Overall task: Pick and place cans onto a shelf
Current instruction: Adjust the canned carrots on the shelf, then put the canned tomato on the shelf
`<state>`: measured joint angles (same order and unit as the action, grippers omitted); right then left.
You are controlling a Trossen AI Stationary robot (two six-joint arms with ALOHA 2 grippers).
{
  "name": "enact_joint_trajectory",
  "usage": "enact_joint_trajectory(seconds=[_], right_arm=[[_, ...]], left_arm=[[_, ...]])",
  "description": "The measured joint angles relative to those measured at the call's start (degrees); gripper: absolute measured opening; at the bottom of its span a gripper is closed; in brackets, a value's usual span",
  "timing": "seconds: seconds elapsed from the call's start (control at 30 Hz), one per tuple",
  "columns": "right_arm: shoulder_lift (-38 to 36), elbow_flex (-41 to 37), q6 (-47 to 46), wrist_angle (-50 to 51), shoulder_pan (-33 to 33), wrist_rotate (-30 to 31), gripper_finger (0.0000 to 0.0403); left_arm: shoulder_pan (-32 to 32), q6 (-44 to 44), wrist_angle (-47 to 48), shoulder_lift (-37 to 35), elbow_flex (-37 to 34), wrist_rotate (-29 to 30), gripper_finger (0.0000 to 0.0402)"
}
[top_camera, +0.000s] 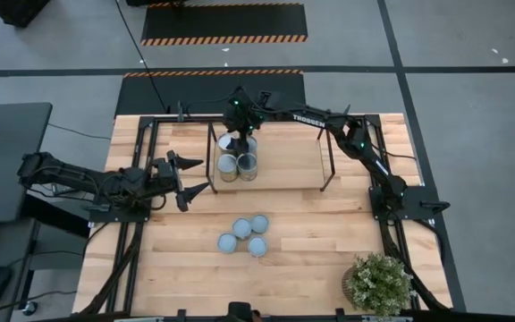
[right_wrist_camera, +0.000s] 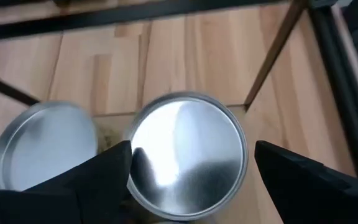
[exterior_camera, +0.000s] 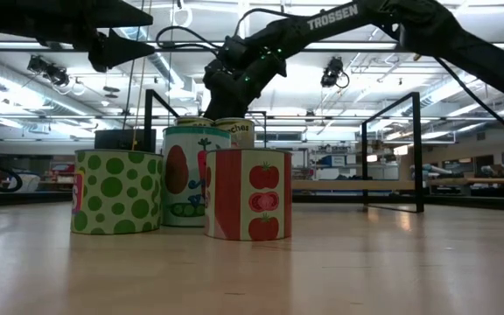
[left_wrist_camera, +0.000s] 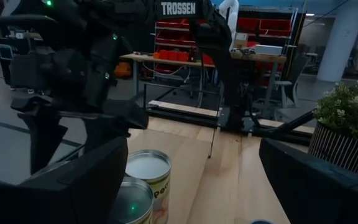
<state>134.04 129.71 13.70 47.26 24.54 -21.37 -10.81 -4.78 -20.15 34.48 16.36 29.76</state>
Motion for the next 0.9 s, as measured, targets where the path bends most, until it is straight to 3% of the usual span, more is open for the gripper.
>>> enact_joint_trajectory(seconds=[0.77, 0.9], right_arm=[[-1.1, 4.1, 0.4, 4.5, -0.3, -0.4, 0.0348], [-1.4, 5.2, 2.8, 8.1, -3.5, 3.3, 0.0348]], left_arm=[[0.0, 0.0, 0.8, 0.0, 0.0, 0.5, 0.037], [0.0, 0.0, 1.4, 0.0, 0.0, 0.5, 0.037]])
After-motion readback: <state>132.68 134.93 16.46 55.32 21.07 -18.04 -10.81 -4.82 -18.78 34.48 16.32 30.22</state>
